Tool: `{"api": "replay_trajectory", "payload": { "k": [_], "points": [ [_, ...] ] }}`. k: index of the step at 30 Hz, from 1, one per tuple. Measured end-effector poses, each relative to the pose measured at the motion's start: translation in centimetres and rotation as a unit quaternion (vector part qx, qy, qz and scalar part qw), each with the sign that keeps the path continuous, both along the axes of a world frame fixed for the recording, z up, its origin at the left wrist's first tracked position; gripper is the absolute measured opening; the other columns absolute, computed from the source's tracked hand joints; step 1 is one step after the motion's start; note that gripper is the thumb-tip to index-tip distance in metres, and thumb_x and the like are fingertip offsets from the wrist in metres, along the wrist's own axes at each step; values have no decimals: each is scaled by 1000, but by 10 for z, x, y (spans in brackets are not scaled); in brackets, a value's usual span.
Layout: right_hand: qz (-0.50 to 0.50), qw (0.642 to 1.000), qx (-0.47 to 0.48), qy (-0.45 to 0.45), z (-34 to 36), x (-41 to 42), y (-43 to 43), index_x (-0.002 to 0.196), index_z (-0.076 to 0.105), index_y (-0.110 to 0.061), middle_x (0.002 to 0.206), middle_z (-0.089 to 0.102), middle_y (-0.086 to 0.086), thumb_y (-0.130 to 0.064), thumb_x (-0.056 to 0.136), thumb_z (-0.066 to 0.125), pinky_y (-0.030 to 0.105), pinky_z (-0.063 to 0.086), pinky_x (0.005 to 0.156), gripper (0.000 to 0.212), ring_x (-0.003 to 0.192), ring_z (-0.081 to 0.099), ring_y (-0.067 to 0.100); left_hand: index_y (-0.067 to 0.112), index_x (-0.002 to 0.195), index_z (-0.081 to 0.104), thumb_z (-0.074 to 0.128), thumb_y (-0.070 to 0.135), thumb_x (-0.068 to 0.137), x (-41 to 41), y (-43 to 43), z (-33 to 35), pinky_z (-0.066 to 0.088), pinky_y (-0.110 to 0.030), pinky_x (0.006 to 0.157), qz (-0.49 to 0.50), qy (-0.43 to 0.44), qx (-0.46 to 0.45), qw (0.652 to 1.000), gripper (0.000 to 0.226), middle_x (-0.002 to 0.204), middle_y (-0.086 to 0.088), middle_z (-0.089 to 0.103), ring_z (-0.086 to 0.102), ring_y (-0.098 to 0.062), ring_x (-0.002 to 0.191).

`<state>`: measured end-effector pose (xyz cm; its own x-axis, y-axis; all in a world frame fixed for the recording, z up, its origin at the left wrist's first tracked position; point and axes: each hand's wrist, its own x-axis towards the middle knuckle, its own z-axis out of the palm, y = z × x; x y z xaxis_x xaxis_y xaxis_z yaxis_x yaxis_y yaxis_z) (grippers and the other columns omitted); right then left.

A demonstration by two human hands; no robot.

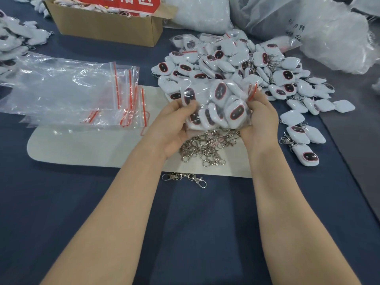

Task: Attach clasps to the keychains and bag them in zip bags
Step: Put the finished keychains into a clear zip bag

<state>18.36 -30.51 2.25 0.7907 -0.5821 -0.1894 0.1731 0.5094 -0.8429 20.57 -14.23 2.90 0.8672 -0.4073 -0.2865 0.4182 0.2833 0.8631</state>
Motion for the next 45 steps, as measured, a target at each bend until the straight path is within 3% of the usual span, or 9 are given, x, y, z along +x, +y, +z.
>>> {"api": "replay_trajectory", "payload": {
  "k": [7, 14, 19, 22, 27, 30, 36, 40, 45],
  "points": [
    [1, 997, -61, 41, -1, 5, 3, 125, 61, -2, 119, 66, 18, 16, 91, 30, 44, 52, 96, 50, 108, 65, 29, 14, 99, 60, 57, 23, 94, 1, -5, -6, 57, -25, 70, 45, -54, 44, 997, 11, 88, 1, 71, 68, -10, 75],
    [22, 997, -73, 10, -2, 2, 5, 98, 70, -8, 76, 68, 4, 14, 88, 33, 22, 50, 57, 44, 61, 60, 11, 8, 105, 65, 62, 28, 89, -1, -6, -5, 57, -29, 76, 12, -12, -21, 1000, 26, 97, -7, 70, 65, -17, 82],
    [41, 998, -44, 7, 6, -1, 7, 100, 66, -5, 79, 67, 4, 3, 92, 45, 22, 51, 59, 24, 68, 64, 12, 9, 103, 65, 58, 37, 90, 0, -8, -4, 58, -30, 78, 22, 19, -77, 997, 31, 99, -7, 73, 70, -18, 87],
    [106, 994, 9, -16, 8, -3, 7, 122, 60, -4, 101, 71, 5, -9, 96, 51, 29, 57, 75, 28, 88, 70, 15, 5, 105, 63, 58, 32, 91, 0, -6, -4, 56, -44, 85, 34, 82, -174, 981, 31, 104, -15, 71, 69, -27, 96],
    [241, 970, -41, -11, 10, -2, 7, 138, 50, -15, 133, 60, 8, -28, 101, 44, 37, 54, 85, 40, 118, 59, 25, 1, 102, 65, 64, 27, 84, 3, -2, -5, 57, -43, 83, 77, 129, -260, 954, 32, 102, -20, 69, 69, -31, 93],
    [222, 973, -67, -8, 6, -3, 9, 130, 58, -27, 126, 65, 2, -23, 98, 51, 30, 56, 68, 33, 105, 64, 22, 4, 77, 76, 68, 19, 76, 3, 1, -4, 57, -36, 85, 34, 93, -237, 967, 17, 93, -14, 72, 70, -24, 88],
    [161, 984, -57, -43, 8, -1, 10, 114, 63, -22, 96, 75, -3, -7, 99, 48, 30, 58, 69, 26, 89, 72, 13, 0, 96, 61, 63, 0, 80, 2, -3, -5, 53, -27, 82, 26, 64, -140, 988, 17, 88, -11, 69, 66, -18, 78],
    [175, 982, -47, -51, 8, -3, 11, 113, 65, -21, 108, 74, 1, -13, 95, 57, 38, 58, 85, 21, 101, 70, 18, -3, 106, 60, 63, -1, 83, 2, -6, -8, 56, -28, 76, 57, 62, -115, 990, 24, 92, -12, 70, 67, -19, 79],
    [213, 969, -118, -35, 10, -6, 13, 136, 50, -9, 124, 65, 14, -14, 94, 59, 45, 53, 94, 44, 112, 65, 29, 2, 103, 63, 64, 4, 81, 2, -5, -7, 57, -26, 72, 36, 39, -111, 992, 22, 93, -10, 70, 67, -18, 82]
  ]
}}
